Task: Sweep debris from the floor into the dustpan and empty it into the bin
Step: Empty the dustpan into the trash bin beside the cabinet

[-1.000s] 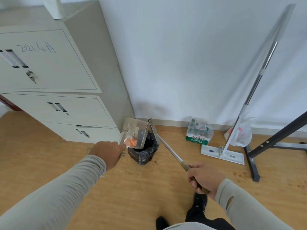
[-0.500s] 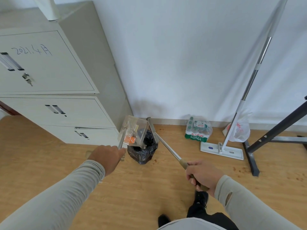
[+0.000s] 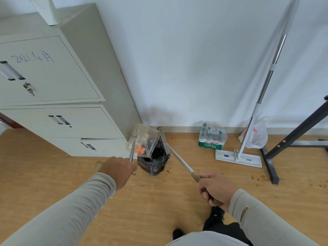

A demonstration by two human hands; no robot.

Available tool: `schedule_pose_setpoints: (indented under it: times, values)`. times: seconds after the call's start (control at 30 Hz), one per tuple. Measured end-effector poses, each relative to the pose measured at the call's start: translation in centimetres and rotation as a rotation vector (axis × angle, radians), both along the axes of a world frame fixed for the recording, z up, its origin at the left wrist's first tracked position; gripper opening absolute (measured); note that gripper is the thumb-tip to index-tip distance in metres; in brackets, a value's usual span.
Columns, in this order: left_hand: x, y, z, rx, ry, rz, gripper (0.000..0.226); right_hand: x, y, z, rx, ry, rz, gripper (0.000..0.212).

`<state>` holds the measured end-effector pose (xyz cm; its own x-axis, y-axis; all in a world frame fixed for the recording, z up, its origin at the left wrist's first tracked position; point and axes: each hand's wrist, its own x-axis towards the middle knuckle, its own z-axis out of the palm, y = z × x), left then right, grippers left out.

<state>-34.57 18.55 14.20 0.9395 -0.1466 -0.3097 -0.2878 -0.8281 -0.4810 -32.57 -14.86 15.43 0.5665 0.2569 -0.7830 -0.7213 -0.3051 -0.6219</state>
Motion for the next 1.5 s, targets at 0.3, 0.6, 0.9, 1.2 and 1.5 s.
schedule_pose_setpoints:
  times: [0.3,0.6,0.9,1.2,1.5]
  values:
    - [0.5,-1.9,1.1,0.062,0.044,-0.078,0.030,-0.8,-1.1,-0.6,0.018,-0.007,-0.017,0.015]
    - [1.3,-3.2,1.7,0.089,0.061,-0.118,0.029,-1.3,-1.5,-1.2,0.039,0.020,-0.044,0.014]
    - [1.7,-4.1,1.8,0.074,0.071,-0.127,0.022,-0.9,-1.4,-1.1,0.058,0.049,-0.068,0.013]
    - [2.4,-3.9,2.4,0.068,0.103,-0.134,0.023,-0.5,-1.1,-1.5,0.071,0.062,-0.087,0.014]
    - [0.7,-4.7,0.5,0.037,0.135,-0.092,0.021,0.0,0.1,-1.4,0.055,0.070,-0.098,0.020]
